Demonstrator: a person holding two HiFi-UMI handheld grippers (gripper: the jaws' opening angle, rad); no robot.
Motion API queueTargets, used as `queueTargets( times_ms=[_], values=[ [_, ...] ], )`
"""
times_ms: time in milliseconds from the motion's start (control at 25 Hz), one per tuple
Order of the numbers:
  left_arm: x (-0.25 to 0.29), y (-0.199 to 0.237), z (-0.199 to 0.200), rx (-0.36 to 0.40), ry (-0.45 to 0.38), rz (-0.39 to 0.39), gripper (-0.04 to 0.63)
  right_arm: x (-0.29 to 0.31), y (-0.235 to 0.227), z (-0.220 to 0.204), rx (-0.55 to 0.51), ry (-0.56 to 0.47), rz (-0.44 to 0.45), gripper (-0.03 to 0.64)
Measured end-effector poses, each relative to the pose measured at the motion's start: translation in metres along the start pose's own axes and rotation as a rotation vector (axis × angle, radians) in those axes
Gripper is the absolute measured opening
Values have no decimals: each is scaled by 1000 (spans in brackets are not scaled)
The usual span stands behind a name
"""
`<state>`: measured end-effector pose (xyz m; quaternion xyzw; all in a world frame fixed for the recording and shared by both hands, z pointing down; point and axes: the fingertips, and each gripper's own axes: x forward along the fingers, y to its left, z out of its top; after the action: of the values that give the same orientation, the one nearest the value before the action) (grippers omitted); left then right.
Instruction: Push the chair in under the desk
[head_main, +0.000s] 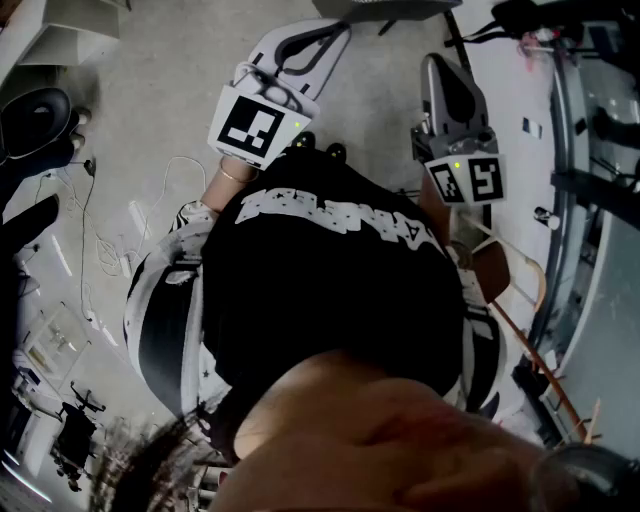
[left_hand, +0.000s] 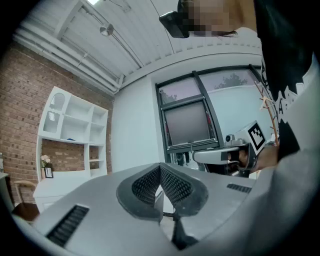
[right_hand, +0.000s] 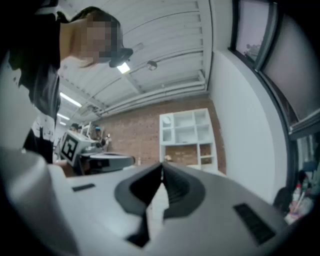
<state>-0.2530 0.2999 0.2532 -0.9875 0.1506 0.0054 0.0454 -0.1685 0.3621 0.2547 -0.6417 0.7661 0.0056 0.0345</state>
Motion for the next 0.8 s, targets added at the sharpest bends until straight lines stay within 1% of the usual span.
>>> queueTargets(
  times_ms=[320,520,720,800],
  values=[
    [-5,3,0,0,-16,4,32,3,6,3,11,-18,7,31],
    [-9,5,3,43,-24,-5,32,7,11,5,23,-28,11,31],
    [-19,11,7,67,-77,-41,32,18,18,1,10,-20,2,31],
    [-24,13,7,85,-86,-55,32,22,23,0,4,-13,2,31]
  ],
)
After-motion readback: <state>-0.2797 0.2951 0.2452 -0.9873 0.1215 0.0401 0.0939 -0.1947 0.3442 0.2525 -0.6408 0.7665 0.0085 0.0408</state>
